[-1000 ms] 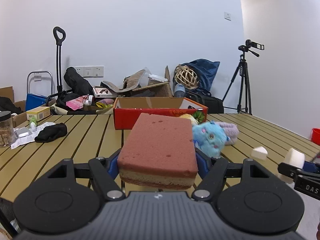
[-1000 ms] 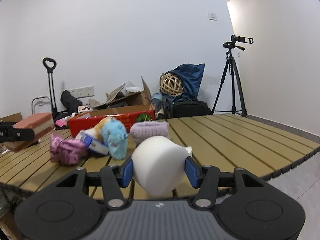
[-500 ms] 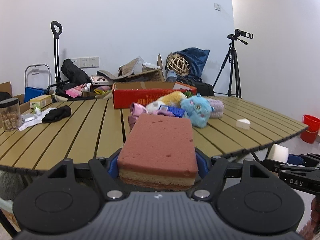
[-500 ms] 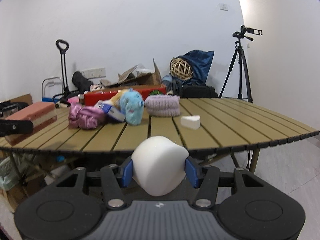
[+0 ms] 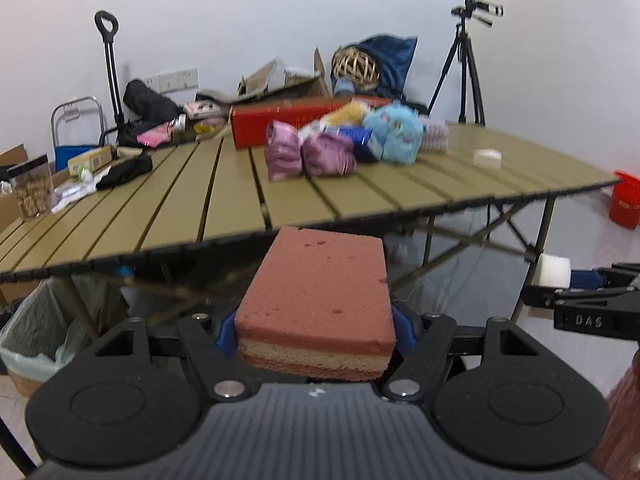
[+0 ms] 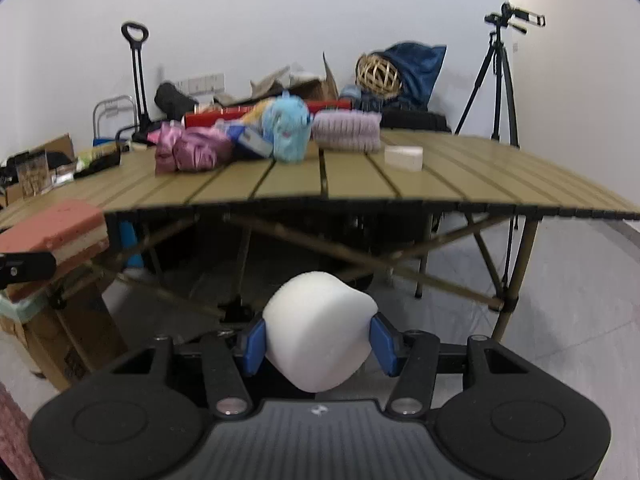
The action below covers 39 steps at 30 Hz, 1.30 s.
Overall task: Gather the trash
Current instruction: 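Carry the pink sponge and white foam cylinder down over the black bin, then open the right gripper to drop the white foam cylinder into the bin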
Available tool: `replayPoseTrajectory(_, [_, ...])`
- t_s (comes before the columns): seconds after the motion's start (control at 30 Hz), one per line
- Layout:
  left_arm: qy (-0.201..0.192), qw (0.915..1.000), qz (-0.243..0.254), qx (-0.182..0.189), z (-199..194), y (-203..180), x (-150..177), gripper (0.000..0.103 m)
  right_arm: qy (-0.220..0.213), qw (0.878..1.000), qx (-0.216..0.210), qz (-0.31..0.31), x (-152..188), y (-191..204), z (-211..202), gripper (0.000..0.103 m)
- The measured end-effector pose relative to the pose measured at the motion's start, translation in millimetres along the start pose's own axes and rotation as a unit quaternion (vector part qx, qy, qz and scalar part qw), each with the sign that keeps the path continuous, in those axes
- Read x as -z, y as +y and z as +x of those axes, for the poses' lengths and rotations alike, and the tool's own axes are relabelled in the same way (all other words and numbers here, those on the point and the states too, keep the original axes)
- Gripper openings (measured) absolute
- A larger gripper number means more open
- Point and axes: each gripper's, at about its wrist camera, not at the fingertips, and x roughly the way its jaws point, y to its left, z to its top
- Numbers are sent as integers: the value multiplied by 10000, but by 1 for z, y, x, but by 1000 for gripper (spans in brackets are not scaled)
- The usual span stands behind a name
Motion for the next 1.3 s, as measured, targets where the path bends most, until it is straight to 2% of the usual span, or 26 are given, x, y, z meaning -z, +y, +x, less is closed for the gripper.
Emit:
replayPoseTrajectory(0.27, [627,9979,116,-135,10,6,26,72,598,9982,2,-17,20,6,9,53])
replayPoseTrajectory(0.5, [1132,9931,24,-310,23,17,38,72,929,9957,-1,-42,29,7,19,53])
replayPoseTrajectory(0.83, [1914,9790,-225,-668,46,40,58,72,1349,9908,52,27,36,6,34,53])
replayPoseTrajectory(1.3, [2503,9632,-522,-834,68,61,69,72,1718,9848,-120,-213,33,43,70,53])
